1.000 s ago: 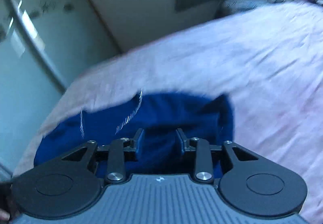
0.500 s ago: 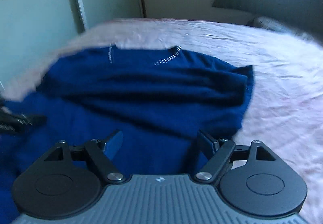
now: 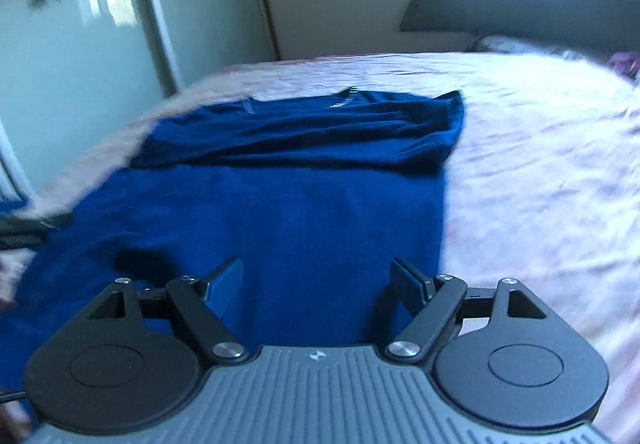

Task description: Fold small clothes

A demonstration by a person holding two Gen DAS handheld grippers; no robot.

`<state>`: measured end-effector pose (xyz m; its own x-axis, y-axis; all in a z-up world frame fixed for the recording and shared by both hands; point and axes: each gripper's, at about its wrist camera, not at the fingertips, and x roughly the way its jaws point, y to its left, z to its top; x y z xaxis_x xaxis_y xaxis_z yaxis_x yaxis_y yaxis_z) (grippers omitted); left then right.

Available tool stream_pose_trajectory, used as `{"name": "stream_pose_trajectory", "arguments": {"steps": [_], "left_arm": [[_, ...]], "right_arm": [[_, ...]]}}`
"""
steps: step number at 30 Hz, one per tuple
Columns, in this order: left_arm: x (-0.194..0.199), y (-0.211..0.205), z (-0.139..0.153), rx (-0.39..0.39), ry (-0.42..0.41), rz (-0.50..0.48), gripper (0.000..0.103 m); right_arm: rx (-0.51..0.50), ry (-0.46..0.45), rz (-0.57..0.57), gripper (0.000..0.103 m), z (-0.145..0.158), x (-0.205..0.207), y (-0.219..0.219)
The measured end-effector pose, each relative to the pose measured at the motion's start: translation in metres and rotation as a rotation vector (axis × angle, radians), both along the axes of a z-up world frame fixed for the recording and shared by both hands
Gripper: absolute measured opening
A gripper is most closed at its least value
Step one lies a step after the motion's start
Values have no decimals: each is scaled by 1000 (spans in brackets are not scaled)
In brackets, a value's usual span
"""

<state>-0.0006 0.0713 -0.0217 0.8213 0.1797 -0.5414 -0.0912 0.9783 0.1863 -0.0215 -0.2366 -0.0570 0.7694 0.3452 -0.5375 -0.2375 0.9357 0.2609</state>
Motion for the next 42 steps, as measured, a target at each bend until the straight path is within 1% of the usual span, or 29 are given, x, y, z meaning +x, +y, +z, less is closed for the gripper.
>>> {"name": "stream_pose_trajectory", "arguments": {"steps": [1,2,3,4,6,7,8,10,11,12,15,16,17,19,20,22,23,25,27,29,30,31,33,35,37,41,42], "left_arm": [[0,1,-1,-37,16,2,98],[1,0,-2,-47,29,6,98],[1,-3,-2,-31,36,8,97],[-1,-8,-3,25,29,12,97],[-6,-11,-8,146,-18,68,98],[-5,-9,-12,182,-23,101,96],[-4,-6,-13,172,-5,110,95],[-5,-1,-11,111,20,79,96],[-8,-3,-10,117,21,68,96],[-10,-9,-10,156,14,61,97],[-16,-30,-20,325,-11,15,96],[-16,-35,-24,357,-14,9,95],[-18,-36,-26,359,-20,11,93],[-20,-31,-25,291,-24,17,90],[-21,-26,-21,240,-16,25,88],[-27,-6,-7,89,8,50,86],[-32,5,1,20,4,68,86],[-38,24,12,-49,-13,124,86],[-39,38,13,-46,-27,176,84],[-33,40,5,-22,15,171,84],[-32,40,2,-26,37,154,84],[-34,39,0,-48,49,127,84],[-43,38,2,-101,49,56,87],[-51,38,5,-142,62,-11,94],[-60,41,9,-189,89,-66,94],[-77,48,9,-281,169,-146,95],[-81,49,8,-297,188,-160,95]], "right_arm": [[39,2,14,81,1,-4,2],[65,-4,30,81,1,-7,4],[80,-23,41,81,2,-10,9],[88,-35,44,81,4,-13,12],[139,-52,76,81,3,-15,18],[149,-55,86,81,2,-18,20],[134,-57,88,81,3,-21,22],[67,-78,75,81,6,-23,21],[37,-89,66,81,9,-25,18],[16,-94,55,81,11,-26,14],[-5,-82,21,81,13,-29,2],[-3,-73,10,81,12,-30,-1],[-5,-63,8,81,10,-30,-3],[-21,-54,8,81,5,-31,-4],[-34,-52,10,81,4,-32,-4],[-46,-50,12,81,3,-34,-3],[-50,-53,14,81,4,-36,-3],[-63,-78,22,81,8,-41,-4],[-84,-87,16,81,7,-42,-6],[-85,-41,3,81,0,-37,-9],[-79,-12,3,81,-3,-35,-11],[-74,1,9,81,-5,-36,-12],[-67,-25,18,81,-2,-45,-16],[-58,-58,32,81,4,-55,-23],[-16,-69,49,81,10,-63,-35],[102,-10,94,81,9,-76,-56],[117,14,100,81,7,-79,-59]]}}
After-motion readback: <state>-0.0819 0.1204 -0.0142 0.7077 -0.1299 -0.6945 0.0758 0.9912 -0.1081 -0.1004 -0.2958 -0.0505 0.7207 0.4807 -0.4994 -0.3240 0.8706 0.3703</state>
